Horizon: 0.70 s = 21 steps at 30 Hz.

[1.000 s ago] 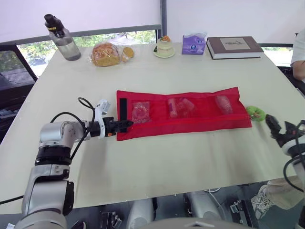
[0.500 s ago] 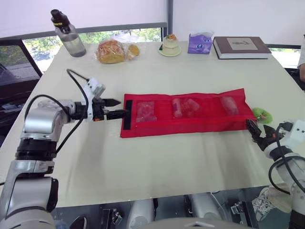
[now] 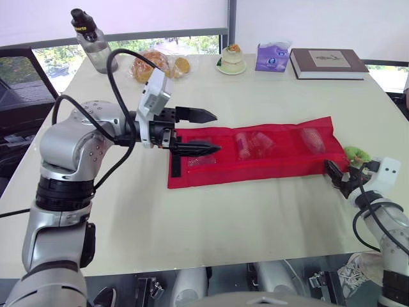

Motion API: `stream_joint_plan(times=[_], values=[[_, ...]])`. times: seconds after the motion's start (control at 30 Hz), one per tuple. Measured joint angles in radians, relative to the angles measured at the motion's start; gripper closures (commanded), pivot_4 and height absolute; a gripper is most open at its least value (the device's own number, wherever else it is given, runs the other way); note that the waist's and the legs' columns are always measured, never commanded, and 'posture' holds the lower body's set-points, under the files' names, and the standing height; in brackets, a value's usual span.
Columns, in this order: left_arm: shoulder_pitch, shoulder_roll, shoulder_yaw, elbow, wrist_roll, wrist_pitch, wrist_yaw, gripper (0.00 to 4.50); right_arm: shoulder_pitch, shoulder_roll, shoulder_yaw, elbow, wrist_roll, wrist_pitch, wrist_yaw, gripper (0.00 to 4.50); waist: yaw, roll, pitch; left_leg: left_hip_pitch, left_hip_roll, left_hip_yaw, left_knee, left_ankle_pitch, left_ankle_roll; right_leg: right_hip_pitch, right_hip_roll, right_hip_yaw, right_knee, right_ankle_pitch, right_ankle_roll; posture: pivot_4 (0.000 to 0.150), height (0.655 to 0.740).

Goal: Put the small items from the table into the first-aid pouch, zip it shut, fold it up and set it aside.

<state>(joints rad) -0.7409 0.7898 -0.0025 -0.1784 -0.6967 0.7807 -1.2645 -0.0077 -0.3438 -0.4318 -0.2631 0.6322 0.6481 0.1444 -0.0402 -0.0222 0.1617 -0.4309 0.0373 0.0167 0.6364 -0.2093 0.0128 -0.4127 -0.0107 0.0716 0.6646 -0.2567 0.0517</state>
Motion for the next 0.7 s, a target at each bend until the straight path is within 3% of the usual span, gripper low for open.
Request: stream_joint_plan(times=[0.33, 0.63, 0.7], values=[[0.000, 0.001, -0.008, -0.009, -0.013, 0.000, -0.020, 0.04, -0.004, -0.032, -0.043, 0.009, 0.039, 0.020, 0.025, 0.00, 0.000, 0.000, 0.000, 0.000, 0.000, 0.000, 0.001, 0.000, 0.000, 0.000, 0.000, 0.000, 0.000, 0.000, 0.000, 0.150, 0.7400], [-0.001, 0.001, -0.010, -0.009, -0.013, -0.002, -0.031, 0.04, -0.111, 0.024, -0.058, 0.135, 0.114, 0.038, 0.046, 0.00, -0.004, 0.000, 0.000, 0.001, 0.001, 0.000, 0.002, 0.000, 0.000, 0.001, 0.001, 0.000, 0.001, 0.000, 0.000, 0.150, 0.7400], [-0.005, 0.000, -0.011, -0.009, -0.013, -0.001, -0.029, 0.00, -0.127, 0.044, -0.066, 0.152, 0.137, 0.039, 0.052, 0.78, -0.004, 0.000, 0.000, 0.001, 0.001, 0.000, 0.002, 0.000, 0.000, 0.001, 0.002, 0.000, 0.001, 0.000, 0.000, 0.150, 0.7400]])
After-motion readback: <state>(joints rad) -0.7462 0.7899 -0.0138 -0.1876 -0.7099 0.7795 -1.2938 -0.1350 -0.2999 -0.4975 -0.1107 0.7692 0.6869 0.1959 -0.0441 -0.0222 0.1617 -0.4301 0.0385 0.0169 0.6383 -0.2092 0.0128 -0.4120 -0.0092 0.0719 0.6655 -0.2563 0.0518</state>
